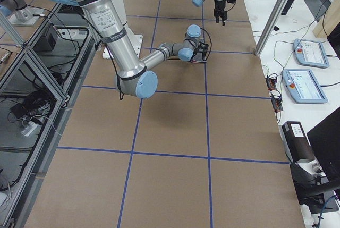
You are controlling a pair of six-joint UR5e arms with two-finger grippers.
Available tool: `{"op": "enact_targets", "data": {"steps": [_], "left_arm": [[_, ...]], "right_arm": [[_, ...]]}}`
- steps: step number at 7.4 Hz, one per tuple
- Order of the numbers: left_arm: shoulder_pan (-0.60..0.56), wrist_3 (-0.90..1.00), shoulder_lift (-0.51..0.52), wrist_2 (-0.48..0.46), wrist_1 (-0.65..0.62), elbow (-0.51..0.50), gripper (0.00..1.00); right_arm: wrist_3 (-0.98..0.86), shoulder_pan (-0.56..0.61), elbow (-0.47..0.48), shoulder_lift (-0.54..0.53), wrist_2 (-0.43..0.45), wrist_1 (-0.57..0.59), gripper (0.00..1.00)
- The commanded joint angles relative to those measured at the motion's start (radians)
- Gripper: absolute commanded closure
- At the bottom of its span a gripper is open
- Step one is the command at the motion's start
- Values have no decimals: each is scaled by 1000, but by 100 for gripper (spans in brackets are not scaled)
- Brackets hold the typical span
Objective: Fold towel twice with both arms
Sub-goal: 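Withdraw the left gripper while the right gripper presses the folded towel's end, then grip the towel end nearest the right gripper and lift it up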
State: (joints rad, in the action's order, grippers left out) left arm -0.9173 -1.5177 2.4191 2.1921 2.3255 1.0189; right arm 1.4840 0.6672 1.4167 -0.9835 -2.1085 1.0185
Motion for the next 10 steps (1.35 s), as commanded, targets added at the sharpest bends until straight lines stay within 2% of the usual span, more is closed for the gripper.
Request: {"op": "enact_targets", "data": {"steps": [1, 3, 5, 7, 10], "left_arm": [[-2, 1, 0, 0, 0, 1, 0], [-3, 1, 0, 0, 0, 1, 0], [-3, 1, 0, -2, 0, 1, 0], [-8, 2, 0, -2, 0, 0, 0], [-8, 2, 0, -3, 0, -6, 0]], "right_arm": [[-13, 99, 11, -30, -149, -3, 100], [-22, 126, 85, -122, -180, -5, 100], [-7, 127, 134, -144, -247, 0, 100], [79, 42, 246, -161, -289, -3, 100], [140, -127, 278, -100, -275, -3, 100]]}}
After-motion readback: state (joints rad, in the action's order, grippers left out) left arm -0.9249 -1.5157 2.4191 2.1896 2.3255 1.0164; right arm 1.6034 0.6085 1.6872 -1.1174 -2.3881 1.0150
